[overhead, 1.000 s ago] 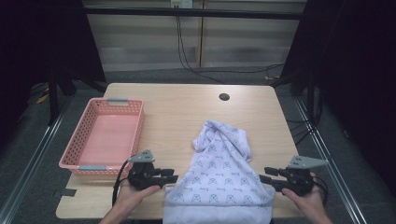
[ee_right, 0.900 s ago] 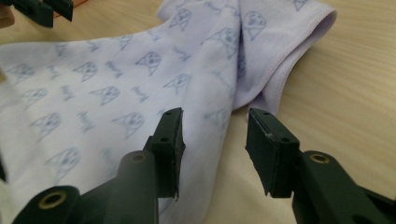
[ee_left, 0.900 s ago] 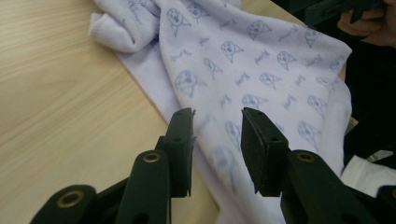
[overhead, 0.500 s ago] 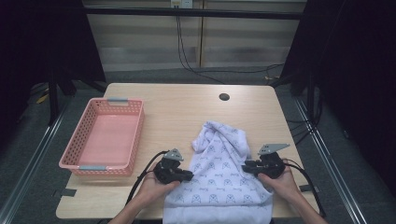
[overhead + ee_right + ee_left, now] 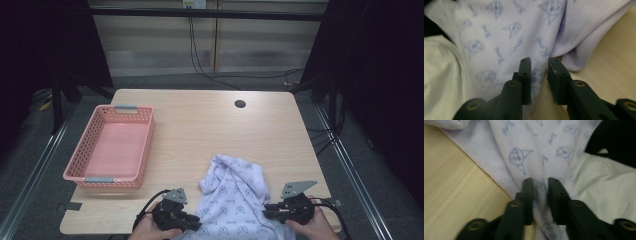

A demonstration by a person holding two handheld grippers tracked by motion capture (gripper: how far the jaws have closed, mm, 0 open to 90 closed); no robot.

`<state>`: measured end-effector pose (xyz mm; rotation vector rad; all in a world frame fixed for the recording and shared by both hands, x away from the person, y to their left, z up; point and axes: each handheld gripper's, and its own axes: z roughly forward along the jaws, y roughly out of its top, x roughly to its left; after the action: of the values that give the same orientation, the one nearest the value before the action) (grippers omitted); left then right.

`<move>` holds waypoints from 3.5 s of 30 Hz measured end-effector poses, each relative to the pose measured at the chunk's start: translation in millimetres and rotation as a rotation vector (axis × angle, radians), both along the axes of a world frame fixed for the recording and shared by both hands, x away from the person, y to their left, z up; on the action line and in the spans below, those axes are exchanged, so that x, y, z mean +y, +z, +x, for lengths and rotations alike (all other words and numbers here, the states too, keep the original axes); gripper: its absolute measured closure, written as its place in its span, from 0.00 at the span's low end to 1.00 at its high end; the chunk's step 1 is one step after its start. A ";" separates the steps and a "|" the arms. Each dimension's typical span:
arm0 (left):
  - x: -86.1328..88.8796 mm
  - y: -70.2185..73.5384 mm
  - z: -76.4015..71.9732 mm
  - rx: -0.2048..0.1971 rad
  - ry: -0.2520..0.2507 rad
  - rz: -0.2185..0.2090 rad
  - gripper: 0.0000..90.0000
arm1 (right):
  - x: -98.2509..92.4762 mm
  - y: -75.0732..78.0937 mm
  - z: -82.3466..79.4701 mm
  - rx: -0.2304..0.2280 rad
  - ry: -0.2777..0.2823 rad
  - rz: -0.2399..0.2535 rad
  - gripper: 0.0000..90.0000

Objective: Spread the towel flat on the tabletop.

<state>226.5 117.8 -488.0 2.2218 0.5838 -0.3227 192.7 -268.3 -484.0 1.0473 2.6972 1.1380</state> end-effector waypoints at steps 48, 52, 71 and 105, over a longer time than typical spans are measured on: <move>19.1 41.1 20.3 -0.209 0.142 -0.041 0.84 | -44.1 61.8 19.3 -0.228 -0.213 0.176 0.97; 24.9 26.2 7.6 -0.147 0.084 -0.030 0.74 | -45.4 17.5 -9.7 -0.076 -0.199 0.118 0.94; 4.4 5.5 106.8 -0.109 0.306 0.026 0.63 | -34.9 -6.1 100.4 -0.093 -0.312 0.007 0.54; 28.8 83.9 112.8 -0.280 0.376 -0.191 0.95 | -76.2 70.1 91.3 -0.300 -0.411 0.250 0.93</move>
<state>339.3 146.7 -404.1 1.8831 0.7638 0.1207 284.0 -344.5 -413.9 1.2656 2.0299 1.4293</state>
